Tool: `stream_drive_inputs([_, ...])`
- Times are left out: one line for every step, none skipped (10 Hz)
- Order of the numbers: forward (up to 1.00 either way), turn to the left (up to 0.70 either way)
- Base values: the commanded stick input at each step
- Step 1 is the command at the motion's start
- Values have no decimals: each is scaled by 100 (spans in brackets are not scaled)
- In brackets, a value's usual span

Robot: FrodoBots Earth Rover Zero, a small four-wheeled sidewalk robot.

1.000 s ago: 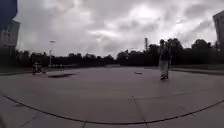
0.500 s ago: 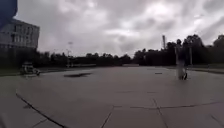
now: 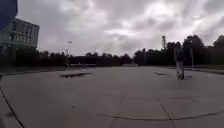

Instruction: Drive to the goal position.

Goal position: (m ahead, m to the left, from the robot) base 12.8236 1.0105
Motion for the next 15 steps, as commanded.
stream_drive_inputs([70,0])
stream_drive_inputs([70,0])
stream_drive_inputs([70,0])
stream_drive_inputs([70,0])
stream_drive_inputs([70,0])
stream_drive_inputs([70,0])
stream_drive_inputs([70,0])
stream_drive_inputs([70,0])
stream_drive_inputs([70,0])
stream_drive_inputs([70,0])
stream_drive_inputs([70,0])
stream_drive_inputs([70,0])
stream_drive_inputs([70,0])
stream_drive_inputs([70,0])
stream_drive_inputs([70,0])
